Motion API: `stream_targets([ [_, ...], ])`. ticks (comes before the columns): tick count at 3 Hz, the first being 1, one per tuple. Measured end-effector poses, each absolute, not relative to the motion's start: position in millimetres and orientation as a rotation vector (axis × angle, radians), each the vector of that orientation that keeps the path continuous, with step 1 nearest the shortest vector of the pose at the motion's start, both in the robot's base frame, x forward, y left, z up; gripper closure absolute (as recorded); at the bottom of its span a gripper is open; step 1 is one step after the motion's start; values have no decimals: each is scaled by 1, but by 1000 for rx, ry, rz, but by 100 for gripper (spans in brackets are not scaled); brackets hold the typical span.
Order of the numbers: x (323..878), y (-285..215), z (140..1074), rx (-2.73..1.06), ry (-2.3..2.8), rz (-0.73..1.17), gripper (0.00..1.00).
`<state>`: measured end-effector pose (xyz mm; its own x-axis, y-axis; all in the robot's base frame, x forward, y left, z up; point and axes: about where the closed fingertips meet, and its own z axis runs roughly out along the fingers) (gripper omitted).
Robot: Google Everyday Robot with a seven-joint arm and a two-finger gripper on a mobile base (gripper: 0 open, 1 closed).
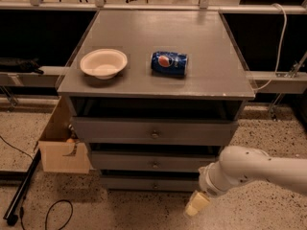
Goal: Open middle drawer
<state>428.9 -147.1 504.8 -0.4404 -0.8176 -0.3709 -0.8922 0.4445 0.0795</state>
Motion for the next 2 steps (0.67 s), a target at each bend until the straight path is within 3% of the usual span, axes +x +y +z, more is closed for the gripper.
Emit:
stream_targets([
  [2,478,-132,466,-1530,2362,342,0],
])
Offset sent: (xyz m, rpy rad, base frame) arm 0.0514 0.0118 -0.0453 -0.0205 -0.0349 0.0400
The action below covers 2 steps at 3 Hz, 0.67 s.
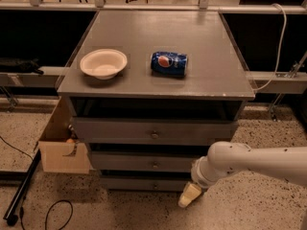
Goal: Open middle drawer
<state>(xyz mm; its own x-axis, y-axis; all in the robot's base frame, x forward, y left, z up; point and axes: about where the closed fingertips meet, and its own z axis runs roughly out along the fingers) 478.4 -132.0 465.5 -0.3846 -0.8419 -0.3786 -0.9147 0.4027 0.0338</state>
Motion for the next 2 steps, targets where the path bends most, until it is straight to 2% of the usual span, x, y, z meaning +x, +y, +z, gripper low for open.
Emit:
stream_targets([
  [2,483,-127,455,-1560,2377,300,0],
])
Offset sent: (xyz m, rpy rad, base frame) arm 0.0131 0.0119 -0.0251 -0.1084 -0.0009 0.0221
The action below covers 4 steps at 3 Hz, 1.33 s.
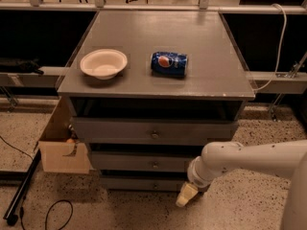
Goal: Open middle drawer
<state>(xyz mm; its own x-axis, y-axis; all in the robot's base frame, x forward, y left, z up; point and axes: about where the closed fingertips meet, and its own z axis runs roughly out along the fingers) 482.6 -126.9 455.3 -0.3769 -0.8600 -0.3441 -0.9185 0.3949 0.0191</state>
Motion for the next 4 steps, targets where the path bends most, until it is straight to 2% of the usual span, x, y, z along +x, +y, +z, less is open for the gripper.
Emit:
stream_targets([
  [3,548,-121,463,-1576,2293,144,0],
  [4,548,-124,451,-1584,2315,134,0],
])
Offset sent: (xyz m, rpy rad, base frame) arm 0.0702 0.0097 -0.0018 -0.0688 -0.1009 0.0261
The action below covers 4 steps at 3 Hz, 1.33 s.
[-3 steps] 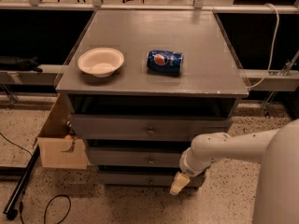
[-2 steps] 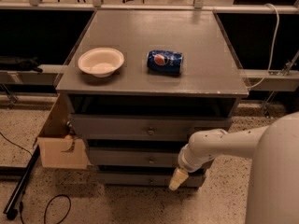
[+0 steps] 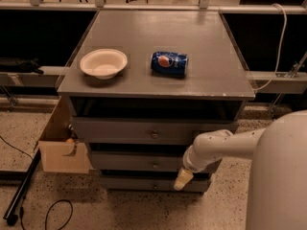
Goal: Open middle drawer
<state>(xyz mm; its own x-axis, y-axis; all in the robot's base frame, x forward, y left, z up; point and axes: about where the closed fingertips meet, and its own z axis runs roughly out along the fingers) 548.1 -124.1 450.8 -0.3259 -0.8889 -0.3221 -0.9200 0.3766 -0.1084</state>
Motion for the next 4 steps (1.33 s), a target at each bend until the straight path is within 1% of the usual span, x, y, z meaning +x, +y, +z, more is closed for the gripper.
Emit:
stream_targets([
  [4,562,-130,426,-1612,2353,99,0],
])
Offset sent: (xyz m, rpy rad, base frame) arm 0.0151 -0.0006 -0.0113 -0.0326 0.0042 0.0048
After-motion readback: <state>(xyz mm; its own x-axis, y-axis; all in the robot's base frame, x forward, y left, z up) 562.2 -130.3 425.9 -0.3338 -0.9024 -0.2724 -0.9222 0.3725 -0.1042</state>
